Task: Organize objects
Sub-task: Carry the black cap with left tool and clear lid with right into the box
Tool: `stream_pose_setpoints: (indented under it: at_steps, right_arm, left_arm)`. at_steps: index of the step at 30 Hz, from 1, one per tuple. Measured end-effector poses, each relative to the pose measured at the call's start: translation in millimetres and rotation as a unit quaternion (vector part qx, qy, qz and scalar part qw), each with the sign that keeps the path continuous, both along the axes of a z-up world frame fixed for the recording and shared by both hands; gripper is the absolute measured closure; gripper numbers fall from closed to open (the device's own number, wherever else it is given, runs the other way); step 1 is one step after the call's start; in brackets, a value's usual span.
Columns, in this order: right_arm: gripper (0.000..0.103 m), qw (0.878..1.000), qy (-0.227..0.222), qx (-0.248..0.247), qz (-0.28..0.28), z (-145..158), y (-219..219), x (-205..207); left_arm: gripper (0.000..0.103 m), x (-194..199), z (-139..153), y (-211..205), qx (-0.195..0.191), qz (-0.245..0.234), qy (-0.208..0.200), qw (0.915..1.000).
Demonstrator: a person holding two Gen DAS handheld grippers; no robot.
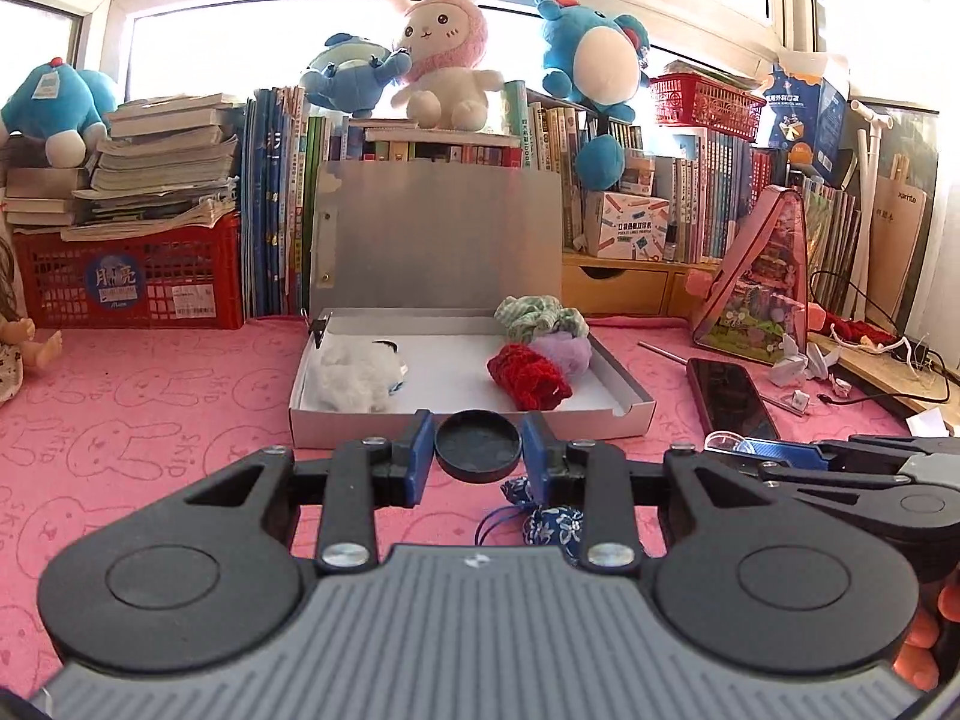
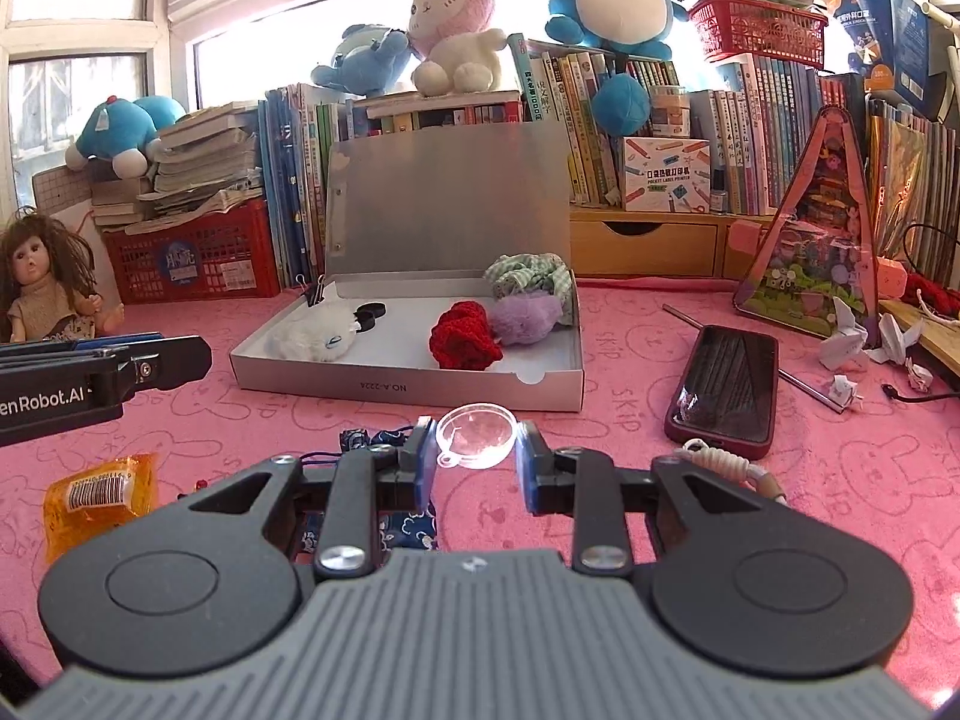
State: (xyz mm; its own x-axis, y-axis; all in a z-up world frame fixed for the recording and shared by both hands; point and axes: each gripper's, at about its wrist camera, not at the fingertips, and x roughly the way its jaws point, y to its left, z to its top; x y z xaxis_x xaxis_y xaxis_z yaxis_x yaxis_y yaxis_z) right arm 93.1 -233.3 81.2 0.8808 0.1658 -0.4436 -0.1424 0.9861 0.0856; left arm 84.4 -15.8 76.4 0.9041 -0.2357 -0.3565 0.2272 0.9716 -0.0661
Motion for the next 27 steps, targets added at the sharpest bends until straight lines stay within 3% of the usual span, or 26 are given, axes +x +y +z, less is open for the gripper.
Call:
stream_pose_setpoints:
  at_steps: [6,13,19,27]
  right_arm:
    - [0.071,1.000,0.021,0.017,0.001,16.1,-11.2,33.4]
    - [0.071,0.999,0.035,0.002,-0.002,26.3,-18.3,71.7]
    - [0.071,0.998,0.060,-0.004,0.005,23.2,-21.6,105.0]
    - [0.071,0.994,0.105,0.027,0.002,7.0,-32.7,144.8]
  left_arm:
    - [0.066,42.6,16.3,-0.1,-0.024,0.000,0.019,0.9995]
    - [0.066,88.1,26.4,-9.0,-0.011,-0.002,0.024,0.9996]
    - [0.066,128.3,19.9,-11.1,-0.016,-0.001,0.047,0.9987]
    - [0.066,168.6,2.5,-0.4,-0.012,0.009,0.078,0.9969]
